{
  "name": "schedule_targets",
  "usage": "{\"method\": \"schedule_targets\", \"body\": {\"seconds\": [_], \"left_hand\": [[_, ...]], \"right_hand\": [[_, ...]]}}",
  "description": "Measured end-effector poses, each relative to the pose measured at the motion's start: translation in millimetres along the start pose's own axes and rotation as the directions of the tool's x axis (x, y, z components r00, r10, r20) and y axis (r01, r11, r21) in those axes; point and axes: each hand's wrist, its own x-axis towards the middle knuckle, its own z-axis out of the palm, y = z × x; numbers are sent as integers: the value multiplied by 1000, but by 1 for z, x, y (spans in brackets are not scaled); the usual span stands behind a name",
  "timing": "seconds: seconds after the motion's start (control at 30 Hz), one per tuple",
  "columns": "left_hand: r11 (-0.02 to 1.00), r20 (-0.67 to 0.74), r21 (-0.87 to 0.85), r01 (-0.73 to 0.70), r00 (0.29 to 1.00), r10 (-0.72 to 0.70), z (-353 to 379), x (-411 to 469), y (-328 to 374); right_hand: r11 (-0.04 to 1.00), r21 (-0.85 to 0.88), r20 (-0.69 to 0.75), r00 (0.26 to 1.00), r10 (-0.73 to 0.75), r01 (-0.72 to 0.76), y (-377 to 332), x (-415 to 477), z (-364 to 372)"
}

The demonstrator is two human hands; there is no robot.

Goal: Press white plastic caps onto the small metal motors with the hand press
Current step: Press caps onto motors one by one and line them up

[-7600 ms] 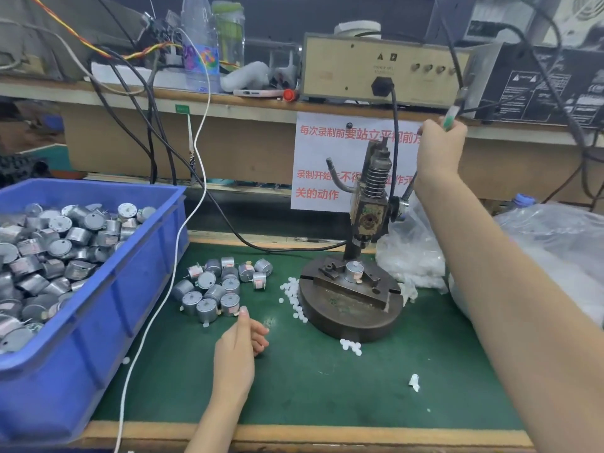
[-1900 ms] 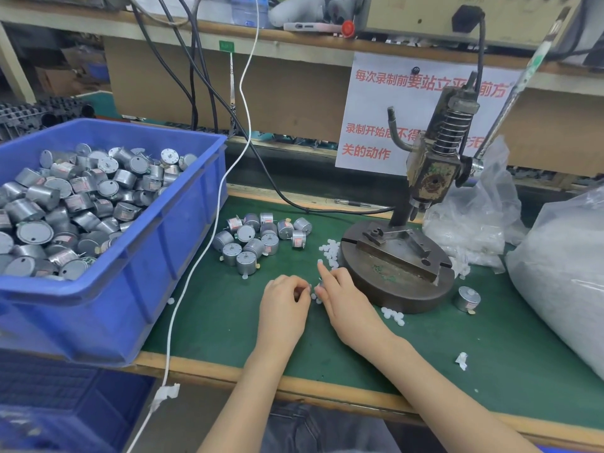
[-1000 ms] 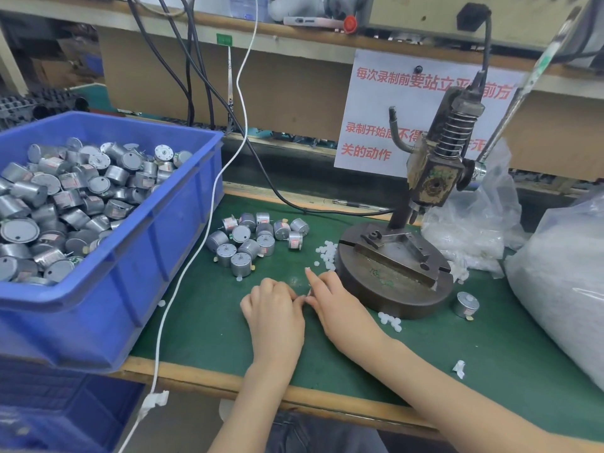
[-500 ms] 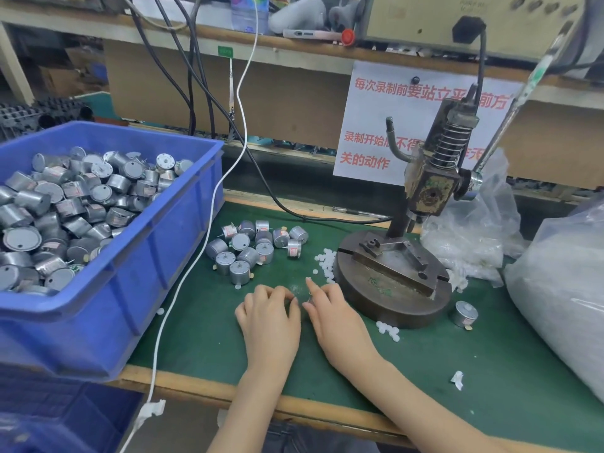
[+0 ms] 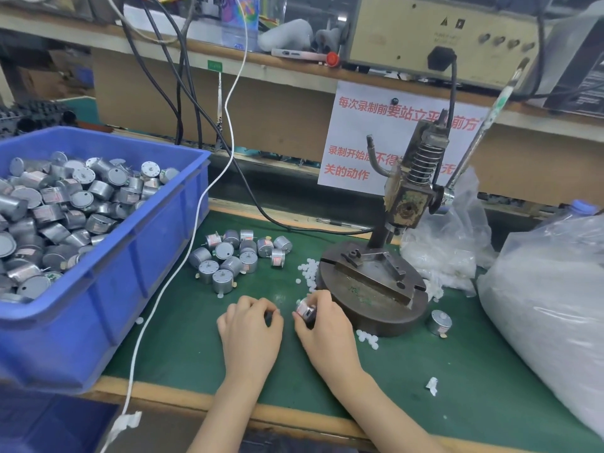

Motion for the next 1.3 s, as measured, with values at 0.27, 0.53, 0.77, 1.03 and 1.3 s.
{"method": "schedule_targets", "body": {"seconds": [0.27,0.53,0.77,1.03,1.3], "left_hand": [[999,3,-1,52,999,-52,-4,2,5],[999,19,-9,53,998,-53,-6,2,4],[998,14,21,53,998,-53,-4,3,5],[998,8,38,42,999,-43,-3,3,5],[998,9,51,32,999,-33,-3,3,5]], "right_hand": [[978,209,-86,995,49,-31,1,-2,-3],[960,276,-310,941,134,-46,10,19,-46],[955,194,-276,922,273,-224,52,50,-81],[943,107,-280,901,333,-315,63,68,-87],[949,-66,-228,931,285,-307,60,71,-82]]}}
